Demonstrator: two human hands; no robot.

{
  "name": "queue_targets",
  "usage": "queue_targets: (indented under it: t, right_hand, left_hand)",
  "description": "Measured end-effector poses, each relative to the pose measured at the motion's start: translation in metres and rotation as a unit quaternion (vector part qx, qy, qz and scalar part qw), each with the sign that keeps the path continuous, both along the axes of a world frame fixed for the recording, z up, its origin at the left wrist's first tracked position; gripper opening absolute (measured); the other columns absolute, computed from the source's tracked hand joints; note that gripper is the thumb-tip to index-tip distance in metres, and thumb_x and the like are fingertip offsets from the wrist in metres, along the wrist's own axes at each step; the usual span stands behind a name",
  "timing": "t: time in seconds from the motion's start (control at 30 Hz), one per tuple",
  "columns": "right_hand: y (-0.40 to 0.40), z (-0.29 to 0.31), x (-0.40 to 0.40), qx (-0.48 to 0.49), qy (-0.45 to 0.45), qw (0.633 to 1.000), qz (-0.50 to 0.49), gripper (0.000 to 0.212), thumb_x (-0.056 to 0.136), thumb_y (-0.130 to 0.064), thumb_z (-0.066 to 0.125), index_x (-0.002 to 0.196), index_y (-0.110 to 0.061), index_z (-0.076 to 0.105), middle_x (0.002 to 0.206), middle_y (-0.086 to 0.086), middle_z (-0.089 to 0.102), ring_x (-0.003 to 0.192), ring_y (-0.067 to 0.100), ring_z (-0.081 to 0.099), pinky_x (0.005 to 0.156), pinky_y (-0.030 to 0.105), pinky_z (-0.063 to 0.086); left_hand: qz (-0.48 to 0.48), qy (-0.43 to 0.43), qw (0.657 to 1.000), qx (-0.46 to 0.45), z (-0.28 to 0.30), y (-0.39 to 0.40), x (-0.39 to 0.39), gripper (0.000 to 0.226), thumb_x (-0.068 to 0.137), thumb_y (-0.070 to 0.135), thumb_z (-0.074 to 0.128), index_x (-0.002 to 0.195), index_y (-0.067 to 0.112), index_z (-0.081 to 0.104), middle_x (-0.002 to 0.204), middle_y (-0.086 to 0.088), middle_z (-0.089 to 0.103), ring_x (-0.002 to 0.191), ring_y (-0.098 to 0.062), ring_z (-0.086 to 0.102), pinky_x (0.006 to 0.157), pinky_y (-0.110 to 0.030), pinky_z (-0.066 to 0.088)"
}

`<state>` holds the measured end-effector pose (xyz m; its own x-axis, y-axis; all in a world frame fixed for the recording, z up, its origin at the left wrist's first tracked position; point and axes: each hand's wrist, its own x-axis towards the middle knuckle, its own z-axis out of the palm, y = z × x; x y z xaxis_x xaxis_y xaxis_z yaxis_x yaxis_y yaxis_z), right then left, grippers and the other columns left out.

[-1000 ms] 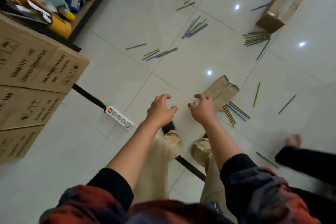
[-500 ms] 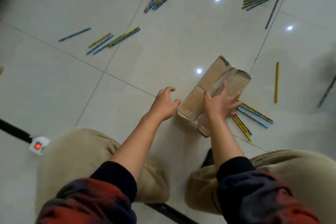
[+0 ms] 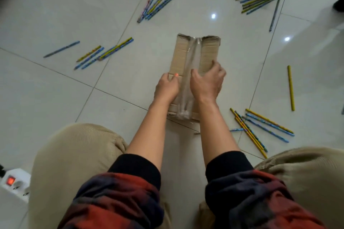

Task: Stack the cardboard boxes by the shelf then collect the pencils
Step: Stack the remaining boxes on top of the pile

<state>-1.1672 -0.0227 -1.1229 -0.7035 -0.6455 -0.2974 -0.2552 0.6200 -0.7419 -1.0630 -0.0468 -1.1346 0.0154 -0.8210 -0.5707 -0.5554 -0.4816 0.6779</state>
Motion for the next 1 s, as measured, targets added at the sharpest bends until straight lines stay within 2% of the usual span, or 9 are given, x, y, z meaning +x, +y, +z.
queue_targets:
  t: [0.1, 0.27, 0.37, 0.47, 0.57, 0.63, 0.73, 0.87, 1.0]
  right_hand:
    - [-0.002, -0.006, 0.006, -0.001, -0.047, 0.997, 0.056, 0.063, 0.085, -0.033, 0.064, 0.143, -0.015, 0.045, 0.145, 0.003, 0.046, 0.131, 0.024, 0.045, 0.109, 0.035, 0.035]
    - [-0.005, -0.005, 0.031, 0.016, -0.088, 0.983, 0.162, 0.073, 0.087, -0.037, 0.063, 0.152, -0.028, 0.031, 0.162, -0.004, 0.020, 0.146, 0.021, 0.026, 0.117, 0.041, 0.023]
    - [-0.010, 0.001, 0.043, -0.004, -0.087, 0.983, 0.162, 0.083, 0.083, -0.035, 0.067, 0.154, -0.022, 0.025, 0.155, 0.004, 0.034, 0.142, 0.021, 0.034, 0.117, 0.042, 0.028]
    - [-0.014, 0.015, 0.053, 0.005, -0.099, 0.982, 0.162, 0.090, 0.080, -0.029, 0.071, 0.154, -0.017, 0.021, 0.144, 0.008, 0.046, 0.134, 0.024, 0.043, 0.109, 0.032, 0.035]
    - [-0.010, 0.039, 0.058, 0.006, -0.100, 0.978, 0.181, 0.069, 0.076, -0.024, 0.075, 0.136, -0.019, 0.042, 0.125, 0.000, 0.060, 0.120, 0.022, 0.056, 0.090, 0.024, 0.042]
    - [-0.004, 0.067, 0.061, 0.010, -0.102, 0.975, 0.199, 0.062, 0.076, -0.023, 0.076, 0.130, -0.022, 0.045, 0.115, -0.006, 0.061, 0.111, 0.019, 0.059, 0.082, 0.018, 0.039]
    - [0.003, 0.122, 0.068, 0.020, -0.101, 0.968, 0.228, 0.075, 0.079, -0.020, 0.075, 0.144, -0.021, 0.036, 0.130, 0.000, 0.058, 0.117, 0.018, 0.056, 0.080, 0.008, 0.032]
    - [0.006, 0.228, 0.095, 0.033, -0.083, 0.957, 0.276, 0.086, 0.080, -0.019, 0.072, 0.153, -0.021, 0.025, 0.143, 0.001, 0.052, 0.128, 0.019, 0.050, 0.098, 0.016, 0.033]
    - [0.008, 0.324, 0.122, 0.028, -0.076, 0.947, 0.311, 0.085, 0.081, -0.017, 0.071, 0.152, -0.023, 0.025, 0.139, 0.000, 0.054, 0.124, 0.020, 0.053, 0.100, 0.026, 0.041]
  left_hand:
    - [0.042, 0.000, 0.999, 0.003, -0.004, -0.001, 0.011, 0.054, 0.096, 0.042, 0.050, 0.138, 0.008, 0.047, 0.134, -0.012, 0.057, 0.123, -0.031, 0.053, 0.105, -0.041, 0.043]
    - [0.085, -0.034, 0.995, 0.031, -0.004, 0.002, 0.032, 0.074, 0.086, 0.045, 0.065, 0.140, 0.005, 0.036, 0.143, -0.014, 0.048, 0.130, -0.034, 0.047, 0.106, -0.042, 0.040]
    - [0.110, -0.069, 0.991, 0.006, 0.001, -0.002, 0.047, 0.072, 0.078, 0.051, 0.070, 0.131, 0.009, 0.046, 0.133, -0.011, 0.058, 0.123, -0.031, 0.053, 0.103, -0.040, 0.043]
    - [0.113, -0.109, 0.987, -0.025, 0.013, -0.007, 0.060, 0.073, 0.074, 0.053, 0.073, 0.129, 0.012, 0.050, 0.130, -0.009, 0.060, 0.121, -0.033, 0.055, 0.100, -0.041, 0.046]
    - [0.102, -0.133, 0.985, -0.036, 0.039, -0.004, 0.072, 0.074, 0.075, 0.052, 0.074, 0.130, 0.010, 0.049, 0.130, -0.011, 0.059, 0.120, -0.033, 0.055, 0.100, -0.041, 0.045]
    - [0.097, -0.114, 0.988, -0.041, 0.064, 0.004, 0.082, 0.071, 0.075, 0.050, 0.076, 0.128, 0.011, 0.051, 0.127, -0.010, 0.061, 0.118, -0.031, 0.057, 0.098, -0.040, 0.046]
    - [0.104, -0.080, 0.990, -0.058, 0.114, 0.022, 0.098, 0.063, 0.072, 0.044, 0.080, 0.123, 0.016, 0.057, 0.120, -0.005, 0.066, 0.110, -0.026, 0.061, 0.093, -0.038, 0.050]
    - [0.160, -0.080, 0.980, -0.088, 0.216, 0.042, 0.126, 0.061, 0.066, 0.048, 0.079, 0.117, 0.023, 0.059, 0.112, 0.000, 0.068, 0.102, -0.023, 0.064, 0.088, -0.039, 0.053]
    - [0.202, -0.067, 0.972, -0.103, 0.309, 0.055, 0.153, 0.066, 0.057, 0.055, 0.073, 0.116, 0.027, 0.057, 0.109, 0.003, 0.067, 0.099, -0.022, 0.065, 0.086, -0.041, 0.054]
